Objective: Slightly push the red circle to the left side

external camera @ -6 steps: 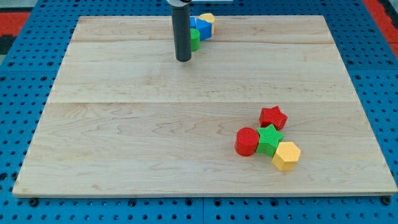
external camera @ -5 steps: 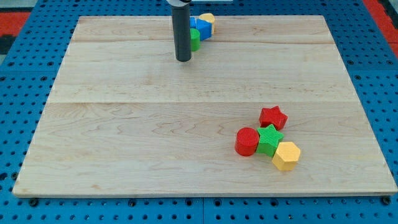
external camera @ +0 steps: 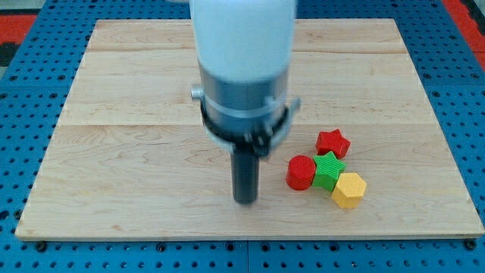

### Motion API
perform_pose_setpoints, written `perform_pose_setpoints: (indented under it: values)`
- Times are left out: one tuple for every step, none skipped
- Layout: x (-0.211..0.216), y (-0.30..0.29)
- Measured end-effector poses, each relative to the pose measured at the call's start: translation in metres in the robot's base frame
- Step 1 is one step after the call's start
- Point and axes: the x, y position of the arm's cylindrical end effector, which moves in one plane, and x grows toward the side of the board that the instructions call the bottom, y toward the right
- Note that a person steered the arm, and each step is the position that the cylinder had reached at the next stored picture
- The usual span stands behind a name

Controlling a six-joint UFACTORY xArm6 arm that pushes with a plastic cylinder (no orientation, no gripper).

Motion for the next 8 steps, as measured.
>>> perform_pose_setpoints:
  values:
    - [-0.017,0.020]
    - [-0.039,0.070]
    - [-0.045,0.085]
    - [-0.045,0.086]
    - [-0.045,0.104]
    - [-0.047,0.116]
    - [-0.049,0.114]
    - [-0.059,0.099]
